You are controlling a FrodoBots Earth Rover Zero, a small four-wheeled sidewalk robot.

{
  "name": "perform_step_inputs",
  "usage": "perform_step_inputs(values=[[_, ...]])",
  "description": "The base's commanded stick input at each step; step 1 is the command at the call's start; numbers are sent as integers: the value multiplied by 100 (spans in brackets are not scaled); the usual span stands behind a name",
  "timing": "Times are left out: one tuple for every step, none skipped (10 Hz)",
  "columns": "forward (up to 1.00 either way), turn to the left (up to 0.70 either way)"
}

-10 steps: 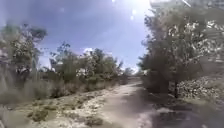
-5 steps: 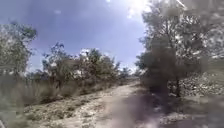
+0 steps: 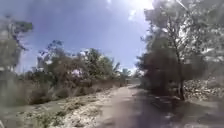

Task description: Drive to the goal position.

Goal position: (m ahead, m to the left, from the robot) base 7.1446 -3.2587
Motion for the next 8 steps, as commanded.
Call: perform_step_inputs(values=[[70, 0], [70, 0], [70, 0], [70, 0], [70, 0], [70, 0], [70, 0], [70, 0]])
